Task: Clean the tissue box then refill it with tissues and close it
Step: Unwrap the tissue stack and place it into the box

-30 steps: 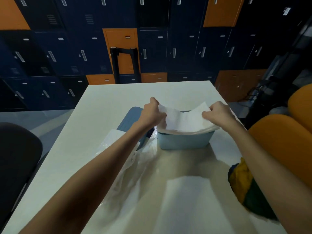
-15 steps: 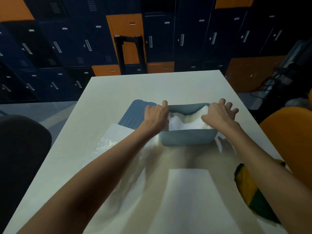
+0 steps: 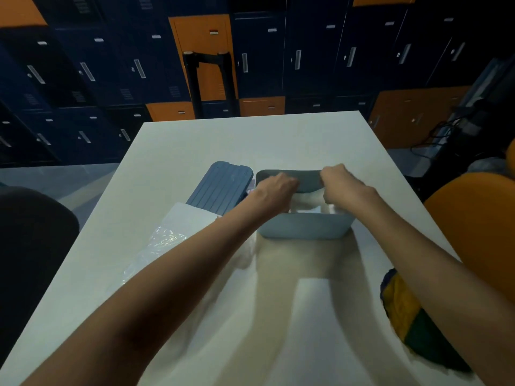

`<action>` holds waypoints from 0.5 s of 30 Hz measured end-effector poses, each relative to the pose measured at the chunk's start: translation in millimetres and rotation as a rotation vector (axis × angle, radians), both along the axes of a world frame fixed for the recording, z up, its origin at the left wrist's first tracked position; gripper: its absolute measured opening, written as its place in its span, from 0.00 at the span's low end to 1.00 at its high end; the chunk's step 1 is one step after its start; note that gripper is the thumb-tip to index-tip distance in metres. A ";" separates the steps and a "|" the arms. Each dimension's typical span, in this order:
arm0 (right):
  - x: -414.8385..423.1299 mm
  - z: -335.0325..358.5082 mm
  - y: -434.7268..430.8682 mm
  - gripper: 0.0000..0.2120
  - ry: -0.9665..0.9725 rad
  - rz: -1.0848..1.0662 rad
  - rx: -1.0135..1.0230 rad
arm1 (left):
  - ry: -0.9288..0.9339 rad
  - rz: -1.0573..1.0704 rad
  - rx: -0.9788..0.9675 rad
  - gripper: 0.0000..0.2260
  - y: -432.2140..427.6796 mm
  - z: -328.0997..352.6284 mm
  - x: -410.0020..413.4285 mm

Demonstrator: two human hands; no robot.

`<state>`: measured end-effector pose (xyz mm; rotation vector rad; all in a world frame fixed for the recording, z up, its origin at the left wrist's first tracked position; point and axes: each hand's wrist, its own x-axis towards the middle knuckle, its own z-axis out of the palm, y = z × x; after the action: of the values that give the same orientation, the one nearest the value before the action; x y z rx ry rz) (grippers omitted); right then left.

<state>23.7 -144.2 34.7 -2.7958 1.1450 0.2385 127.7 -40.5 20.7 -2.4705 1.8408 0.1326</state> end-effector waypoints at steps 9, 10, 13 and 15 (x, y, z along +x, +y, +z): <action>0.5 -22.2 -4.9 0.14 0.257 0.060 0.086 | -0.067 0.040 0.280 0.13 -7.7 -12.3 10.2; 0.0 -21.8 -5.5 0.14 0.267 0.070 0.077 | -0.063 0.039 0.282 0.14 -8.5 -12.6 11.3; -1.1 -21.3 -5.2 0.14 0.275 0.090 0.064 | -0.060 0.042 0.289 0.16 -8.5 -9.9 11.9; -1.3 -19.1 -3.5 0.14 0.252 0.087 0.081 | -0.058 0.048 0.273 0.16 -5.9 -8.8 11.6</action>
<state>22.4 -147.6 15.6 -2.8058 1.0331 0.6468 139.3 -46.4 11.9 -2.3062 1.6200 0.2903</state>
